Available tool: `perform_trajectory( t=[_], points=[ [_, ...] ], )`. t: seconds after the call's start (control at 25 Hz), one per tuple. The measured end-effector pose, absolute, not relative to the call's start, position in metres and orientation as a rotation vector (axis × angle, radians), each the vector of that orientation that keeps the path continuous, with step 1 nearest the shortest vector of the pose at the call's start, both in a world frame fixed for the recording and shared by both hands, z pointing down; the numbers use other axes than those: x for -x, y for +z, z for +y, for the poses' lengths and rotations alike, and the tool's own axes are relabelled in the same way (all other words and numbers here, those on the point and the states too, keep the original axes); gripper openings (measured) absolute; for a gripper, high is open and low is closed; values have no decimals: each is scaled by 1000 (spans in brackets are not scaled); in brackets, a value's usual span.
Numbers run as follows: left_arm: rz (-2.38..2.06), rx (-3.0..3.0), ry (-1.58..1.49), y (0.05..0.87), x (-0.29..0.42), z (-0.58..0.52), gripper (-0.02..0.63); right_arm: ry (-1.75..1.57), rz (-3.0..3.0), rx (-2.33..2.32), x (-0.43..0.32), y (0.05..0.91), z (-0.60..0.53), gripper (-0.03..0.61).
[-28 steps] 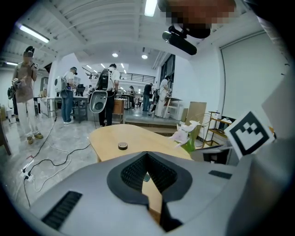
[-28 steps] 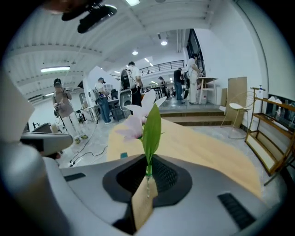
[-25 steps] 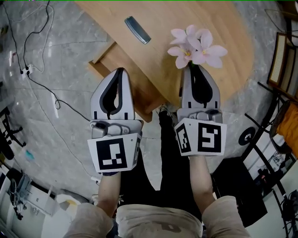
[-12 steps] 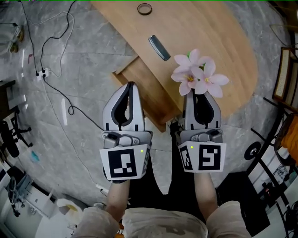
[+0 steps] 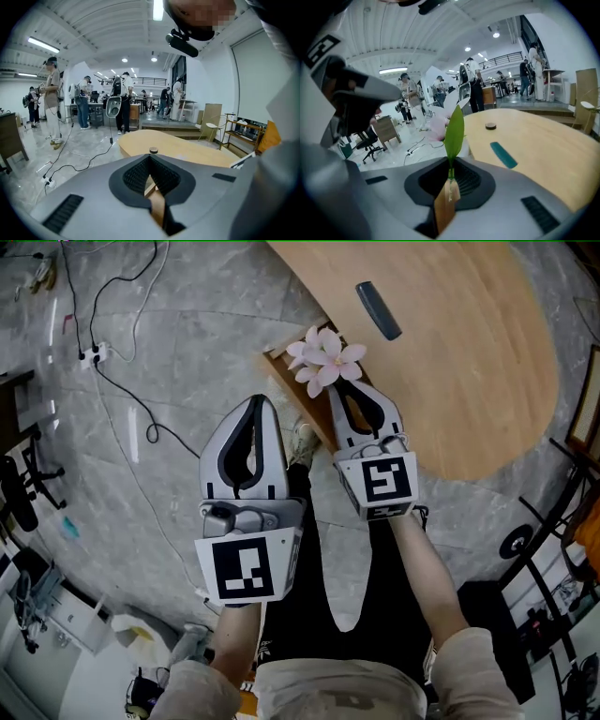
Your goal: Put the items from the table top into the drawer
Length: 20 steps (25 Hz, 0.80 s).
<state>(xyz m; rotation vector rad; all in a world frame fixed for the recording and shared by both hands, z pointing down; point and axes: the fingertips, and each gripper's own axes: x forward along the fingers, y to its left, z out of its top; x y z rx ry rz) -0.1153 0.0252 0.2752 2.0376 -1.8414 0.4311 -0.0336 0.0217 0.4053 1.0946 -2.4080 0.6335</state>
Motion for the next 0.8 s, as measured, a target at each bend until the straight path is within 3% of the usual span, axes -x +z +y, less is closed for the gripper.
perform_trajectory(
  t=[0.4, 0.8],
  points=[
    [-1906, -1945, 478, 284, 196, 54, 6, 649, -2084, -865, 65, 572, 58, 43],
    [-1856, -1969, 397, 273, 202, 42, 6, 628, -1959, -774, 65, 597, 67, 55]
  ],
)
